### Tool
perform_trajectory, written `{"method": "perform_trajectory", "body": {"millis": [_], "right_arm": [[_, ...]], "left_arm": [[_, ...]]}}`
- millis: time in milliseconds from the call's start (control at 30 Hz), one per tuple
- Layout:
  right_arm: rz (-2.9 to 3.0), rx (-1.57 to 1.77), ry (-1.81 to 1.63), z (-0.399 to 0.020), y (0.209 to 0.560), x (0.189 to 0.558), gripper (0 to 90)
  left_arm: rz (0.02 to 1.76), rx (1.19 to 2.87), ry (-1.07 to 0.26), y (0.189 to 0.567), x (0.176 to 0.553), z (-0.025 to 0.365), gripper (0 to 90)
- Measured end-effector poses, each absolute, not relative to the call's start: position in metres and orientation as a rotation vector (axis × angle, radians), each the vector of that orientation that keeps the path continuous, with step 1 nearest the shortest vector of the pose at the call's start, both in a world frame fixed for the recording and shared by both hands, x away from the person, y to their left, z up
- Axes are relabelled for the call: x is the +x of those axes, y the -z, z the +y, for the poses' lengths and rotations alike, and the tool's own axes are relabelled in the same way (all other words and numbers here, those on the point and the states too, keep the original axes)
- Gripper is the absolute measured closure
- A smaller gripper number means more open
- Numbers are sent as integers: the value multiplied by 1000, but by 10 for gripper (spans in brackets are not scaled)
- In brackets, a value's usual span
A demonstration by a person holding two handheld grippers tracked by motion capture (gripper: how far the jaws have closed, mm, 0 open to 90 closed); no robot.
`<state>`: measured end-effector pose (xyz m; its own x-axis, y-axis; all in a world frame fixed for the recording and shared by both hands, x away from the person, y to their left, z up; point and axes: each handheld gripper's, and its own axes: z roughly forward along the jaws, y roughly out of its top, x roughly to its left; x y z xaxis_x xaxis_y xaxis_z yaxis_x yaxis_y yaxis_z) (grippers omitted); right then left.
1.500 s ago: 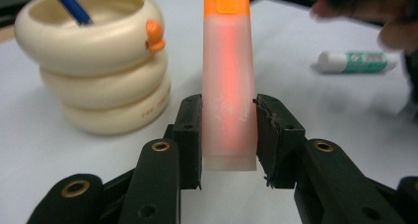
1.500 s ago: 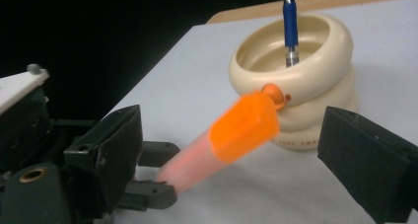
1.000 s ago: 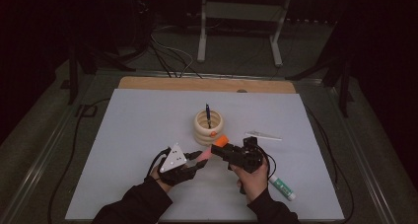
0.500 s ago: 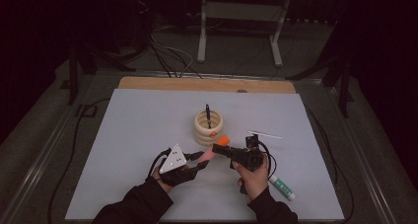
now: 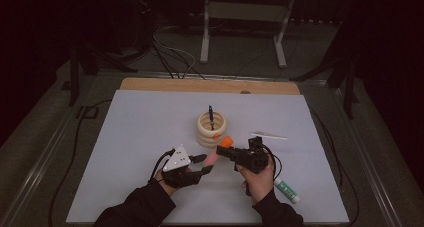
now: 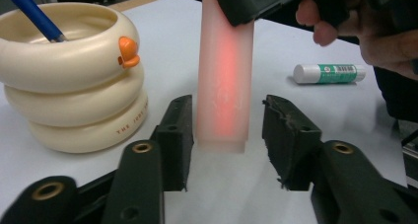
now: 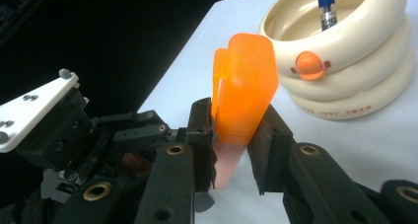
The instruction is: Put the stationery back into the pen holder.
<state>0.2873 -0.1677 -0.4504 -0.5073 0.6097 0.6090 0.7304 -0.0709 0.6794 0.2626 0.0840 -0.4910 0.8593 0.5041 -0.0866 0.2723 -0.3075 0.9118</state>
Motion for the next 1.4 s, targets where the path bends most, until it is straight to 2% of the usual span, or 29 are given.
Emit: {"method": "perform_trajectory", "body": {"millis": [333, 600, 833, 867, 1200, 1400], "right_arm": [[-2219, -1485, 1668, -172, 436, 286, 729], [-2386, -1482, 1697, -172, 421, 283, 729], [-2416, -1456, 1724, -175, 412, 284, 729], [-2420, -1452, 1733, -177, 410, 284, 729], [-2452, -1426, 1763, -180, 396, 287, 729], [-2469, -1409, 1787, -181, 387, 289, 729]], "left_arm": [[595, 1944, -229, 493, 264, 82, 432], [626, 1954, -190, 494, 267, 83, 414], [657, 1976, -174, 496, 268, 81, 349], [664, 1978, -175, 496, 268, 81, 310], [687, 1993, -151, 497, 270, 81, 221], [686, 2002, -93, 498, 271, 81, 157]]}}
